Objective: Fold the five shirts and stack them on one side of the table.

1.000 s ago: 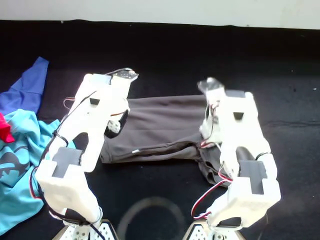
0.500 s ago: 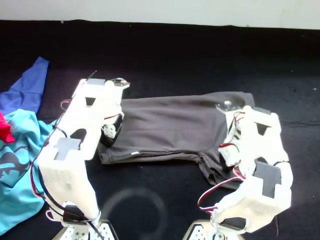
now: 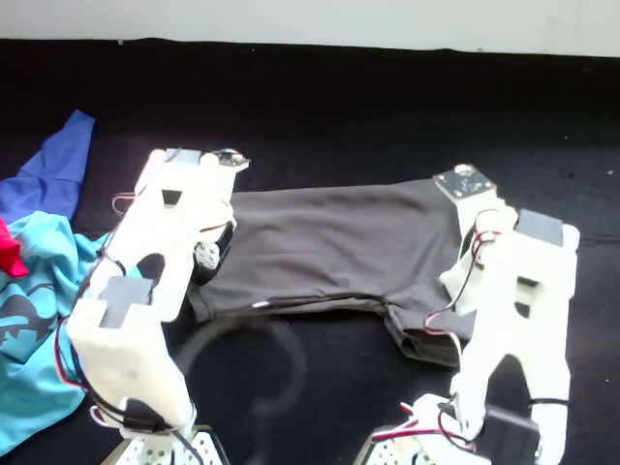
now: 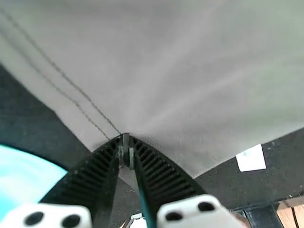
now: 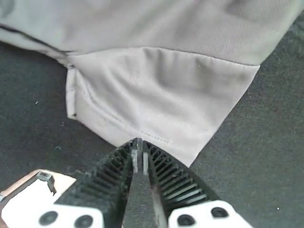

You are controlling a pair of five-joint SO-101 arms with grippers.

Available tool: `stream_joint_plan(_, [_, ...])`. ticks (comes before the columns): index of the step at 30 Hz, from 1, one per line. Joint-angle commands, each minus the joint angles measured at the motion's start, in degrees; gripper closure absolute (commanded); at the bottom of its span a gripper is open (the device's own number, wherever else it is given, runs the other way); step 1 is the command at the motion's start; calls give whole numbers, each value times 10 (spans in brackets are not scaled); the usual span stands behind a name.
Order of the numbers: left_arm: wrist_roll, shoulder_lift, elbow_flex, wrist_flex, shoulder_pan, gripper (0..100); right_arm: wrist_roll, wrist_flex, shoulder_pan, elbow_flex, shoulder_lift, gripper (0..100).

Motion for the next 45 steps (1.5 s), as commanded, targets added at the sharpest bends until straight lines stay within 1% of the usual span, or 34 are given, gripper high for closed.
stream_joint_plan(1, [-5, -36, 38, -20, 8, 992, 10, -73, 24, 56, -23, 991])
stream_joint_plan(4, [-5, -42, 88, -75, -6, 992, 11, -168, 44, 129, -23, 991])
stream_joint_plan(6, [-5, -43, 114, -101, -18, 992, 11, -204, 46, 175, -24, 991])
stream_joint_plan(9, [-5, -36, 148, -157, -32, 992, 11, -201, 48, 220, -26, 991])
stream_joint_plan(11, [-5, -43, 162, -178, -33, 992, 18, -188, 57, 240, -30, 991])
stream_joint_plan(15, [-4, -43, 164, -181, -31, 992, 92, -120, 83, 243, -31, 991])
stream_joint_plan(18, [-4, -41, 165, -181, -31, 992, 134, -87, 109, 224, -39, 991])
stream_joint_plan(23, [-2, -38, 163, -180, -30, 992, 141, -89, 141, 167, -97, 991])
stream_joint_plan(25, [15, -37, 163, -180, -30, 992, 141, -105, 141, 161, -118, 991])
stream_joint_plan(27, [18, -37, 162, -180, -30, 992, 141, -151, 140, 175, -128, 991])
stream_joint_plan(31, [19, -37, 165, -179, -30, 992, 140, -321, 136, 260, -101, 991])
stream_joint_plan(34, [18, -37, 166, -178, -30, 992, 98, -435, 131, 320, -43, 991])
stream_joint_plan(36, [18, -37, 165, -178, -30, 992, 69, -464, 131, 327, -3, 991])
stream_joint_plan(38, [18, -37, 165, -178, -30, 992, 57, -445, 131, 327, 23, 991])
stream_joint_plan(40, [18, -37, 165, -178, -30, 992, 58, -402, 136, 330, 24, 991])
stream_joint_plan(42, [18, -37, 165, -178, -30, 992, 59, -342, 147, 327, 7, 991])
stream_joint_plan(45, [18, -37, 164, -179, -30, 992, 60, -282, 153, 327, -46, 991])
